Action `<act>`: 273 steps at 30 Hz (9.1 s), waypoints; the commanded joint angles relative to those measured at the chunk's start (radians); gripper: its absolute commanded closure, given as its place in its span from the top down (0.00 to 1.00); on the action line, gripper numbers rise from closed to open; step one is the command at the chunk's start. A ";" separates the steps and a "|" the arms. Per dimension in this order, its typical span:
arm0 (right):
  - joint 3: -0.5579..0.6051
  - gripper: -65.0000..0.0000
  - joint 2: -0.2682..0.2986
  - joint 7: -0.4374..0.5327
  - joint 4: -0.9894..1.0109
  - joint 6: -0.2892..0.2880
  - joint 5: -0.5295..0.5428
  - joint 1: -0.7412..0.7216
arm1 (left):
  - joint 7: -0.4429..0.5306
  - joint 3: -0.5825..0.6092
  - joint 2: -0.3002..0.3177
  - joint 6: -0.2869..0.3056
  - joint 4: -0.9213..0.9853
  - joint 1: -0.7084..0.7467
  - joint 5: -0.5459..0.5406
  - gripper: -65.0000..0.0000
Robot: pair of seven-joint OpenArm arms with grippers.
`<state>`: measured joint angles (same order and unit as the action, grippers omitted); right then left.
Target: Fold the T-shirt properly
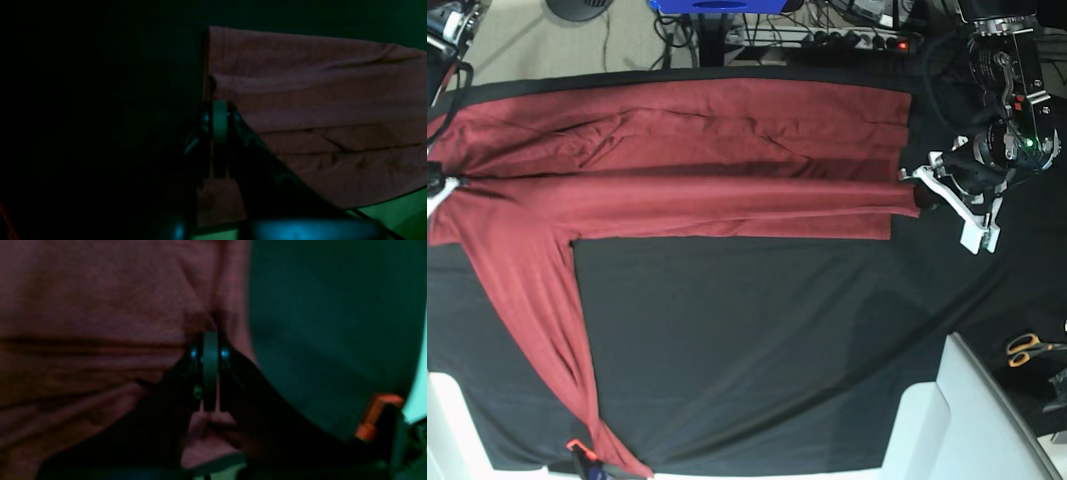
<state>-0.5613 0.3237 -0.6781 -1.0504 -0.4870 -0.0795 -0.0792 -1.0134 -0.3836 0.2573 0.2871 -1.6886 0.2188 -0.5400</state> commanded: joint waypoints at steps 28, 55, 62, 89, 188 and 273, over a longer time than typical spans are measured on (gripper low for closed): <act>0.005 0.00 0.021 0.019 -0.018 0.001 0.002 -0.023 | 0.020 0.004 0.015 -0.001 -0.009 0.023 -0.001 0.00; -0.001 0.43 0.021 0.022 -0.027 0.001 0.002 -0.058 | 0.020 -0.010 0.015 -0.001 0.009 0.012 -0.001 0.74; -0.003 0.43 0.009 0.024 -0.204 -0.005 0.007 -0.055 | 0.017 -0.113 -0.006 -0.001 -0.081 0.009 -0.005 0.77; -0.001 0.01 0.027 0.315 0.201 0.001 0.005 -0.158 | 0.242 0.094 -0.088 -0.006 0.374 -0.117 0.001 0.00; 0.140 0.00 0.019 0.444 0.534 0.053 0.106 -0.393 | 0.259 -0.302 -0.072 0.123 0.091 0.086 -0.052 0.00; 0.073 0.32 -0.254 -0.142 -0.537 -0.059 0.128 0.086 | 0.259 -0.297 -0.057 0.123 0.175 0.075 -0.050 0.00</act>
<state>-0.4866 0.0566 -0.8314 -1.5661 -0.5426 0.0452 0.0093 -0.7742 -0.6765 0.1864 0.4011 -1.4982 0.2962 -0.5770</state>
